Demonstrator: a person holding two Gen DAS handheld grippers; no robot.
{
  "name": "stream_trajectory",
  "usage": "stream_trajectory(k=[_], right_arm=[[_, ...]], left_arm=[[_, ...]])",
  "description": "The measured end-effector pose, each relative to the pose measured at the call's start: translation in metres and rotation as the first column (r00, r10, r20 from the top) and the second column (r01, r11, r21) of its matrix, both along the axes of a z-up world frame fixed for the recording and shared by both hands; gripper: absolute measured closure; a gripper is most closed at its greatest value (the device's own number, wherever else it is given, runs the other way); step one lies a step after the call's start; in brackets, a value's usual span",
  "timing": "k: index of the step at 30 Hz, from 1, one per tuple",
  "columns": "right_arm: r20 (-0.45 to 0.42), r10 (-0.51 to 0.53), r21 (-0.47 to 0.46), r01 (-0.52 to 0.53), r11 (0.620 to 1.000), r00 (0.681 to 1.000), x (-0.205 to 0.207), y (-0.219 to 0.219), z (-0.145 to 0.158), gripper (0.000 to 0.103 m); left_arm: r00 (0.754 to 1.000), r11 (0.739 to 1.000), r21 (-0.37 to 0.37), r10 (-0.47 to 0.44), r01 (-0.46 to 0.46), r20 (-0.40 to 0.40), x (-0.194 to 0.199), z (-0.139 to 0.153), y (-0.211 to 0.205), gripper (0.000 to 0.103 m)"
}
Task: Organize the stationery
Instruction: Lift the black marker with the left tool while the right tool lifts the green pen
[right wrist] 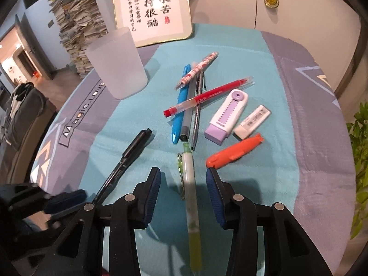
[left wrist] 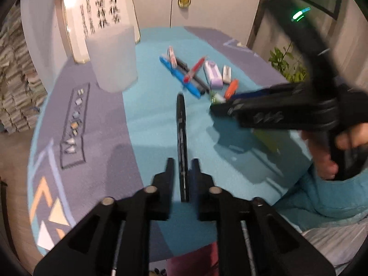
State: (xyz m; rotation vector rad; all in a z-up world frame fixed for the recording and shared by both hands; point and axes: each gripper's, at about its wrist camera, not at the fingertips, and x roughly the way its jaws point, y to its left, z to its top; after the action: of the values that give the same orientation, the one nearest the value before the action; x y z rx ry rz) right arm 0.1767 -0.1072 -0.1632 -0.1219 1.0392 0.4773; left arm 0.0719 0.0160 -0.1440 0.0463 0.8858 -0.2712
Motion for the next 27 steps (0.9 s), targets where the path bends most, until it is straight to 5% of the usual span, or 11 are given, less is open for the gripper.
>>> stream_trajectory(k=[2,9,13,17,20,27], right_arm=[[0.0,0.003,-0.02,-0.003,1.0,1.0,0.002,0.002,-0.002,0.087],[0.084,-0.041,0.074,0.034,0.997,0.996,-0.014,-0.025,0.029,0.088],[0.102,-0.07,0.098,0.06,0.993,0.992,-0.02,-0.041,0.037,0.089],[0.109,-0.079,0.116,0.066,0.991,0.991,-0.02,-0.045,0.04,0.089],[0.123,-0.062,0.127,0.046,0.991,0.991,-0.021,-0.04,0.044,0.089],[0.198,-0.046,0.129,0.02,0.991,0.979,-0.031,-0.035,0.062,0.089]], left_arm=[[1.0,1.0,-0.011,-0.001,0.002,0.028,0.005,0.007,0.0,0.049],[0.999,0.999,-0.005,-0.034,0.034,-0.005,0.066,0.007,-0.021,0.052],[0.997,0.999,0.024,-0.036,0.038,-0.07,0.094,-0.009,-0.026,0.063],[0.993,1.0,0.009,-0.02,0.021,-0.114,0.106,-0.016,-0.021,0.094],[0.994,1.0,-0.011,-0.028,0.027,-0.108,0.1,-0.007,-0.018,0.094],[0.998,0.999,-0.049,-0.014,0.017,0.065,0.066,0.05,-0.01,0.094]])
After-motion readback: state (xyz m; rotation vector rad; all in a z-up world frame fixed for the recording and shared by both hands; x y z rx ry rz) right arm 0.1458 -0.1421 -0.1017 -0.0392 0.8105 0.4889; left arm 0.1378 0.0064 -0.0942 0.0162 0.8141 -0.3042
